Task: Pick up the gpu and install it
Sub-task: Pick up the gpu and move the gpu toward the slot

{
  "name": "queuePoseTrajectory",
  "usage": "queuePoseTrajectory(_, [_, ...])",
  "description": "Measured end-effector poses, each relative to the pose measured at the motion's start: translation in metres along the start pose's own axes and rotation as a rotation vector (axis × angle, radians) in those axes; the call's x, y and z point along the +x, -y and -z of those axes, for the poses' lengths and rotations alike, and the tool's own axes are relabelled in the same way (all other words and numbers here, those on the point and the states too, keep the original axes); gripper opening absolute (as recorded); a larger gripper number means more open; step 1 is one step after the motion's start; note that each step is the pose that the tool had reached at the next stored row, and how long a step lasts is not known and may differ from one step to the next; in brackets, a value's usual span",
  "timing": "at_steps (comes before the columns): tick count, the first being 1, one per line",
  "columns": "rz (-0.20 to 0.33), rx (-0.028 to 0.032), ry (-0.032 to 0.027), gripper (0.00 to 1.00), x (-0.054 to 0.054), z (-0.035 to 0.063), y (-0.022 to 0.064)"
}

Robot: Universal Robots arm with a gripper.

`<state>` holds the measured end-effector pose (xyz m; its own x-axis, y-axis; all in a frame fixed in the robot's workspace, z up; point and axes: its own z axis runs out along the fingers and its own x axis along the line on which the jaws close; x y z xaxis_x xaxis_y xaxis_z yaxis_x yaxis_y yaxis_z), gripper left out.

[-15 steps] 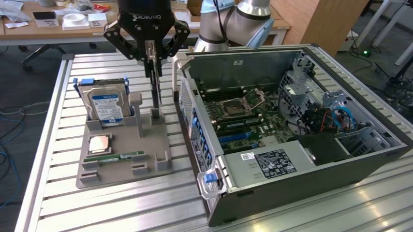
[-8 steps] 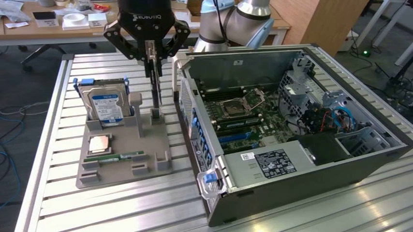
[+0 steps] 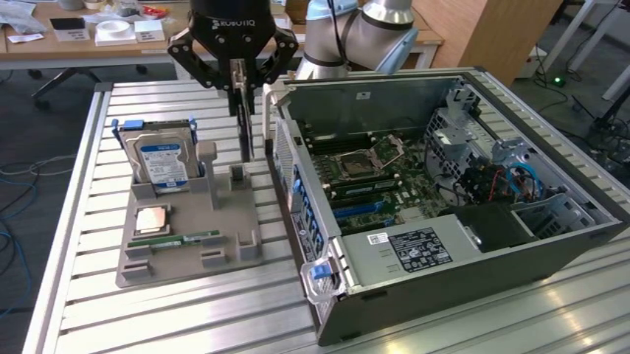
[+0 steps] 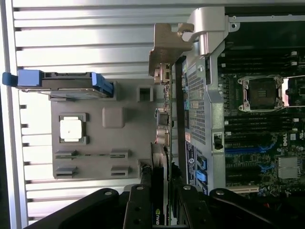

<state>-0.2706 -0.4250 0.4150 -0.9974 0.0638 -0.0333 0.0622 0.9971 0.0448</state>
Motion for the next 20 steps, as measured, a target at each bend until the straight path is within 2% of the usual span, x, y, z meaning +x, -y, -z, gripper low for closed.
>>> queuePoseTrajectory(8, [0.000, -0.0004, 0.0000, 0.26, -0.017, 0.0013, -0.0012])
queuePoseTrajectory(20, [0.000, -0.0049, -0.0003, 0.26, -0.053, 0.0005, -0.0034])
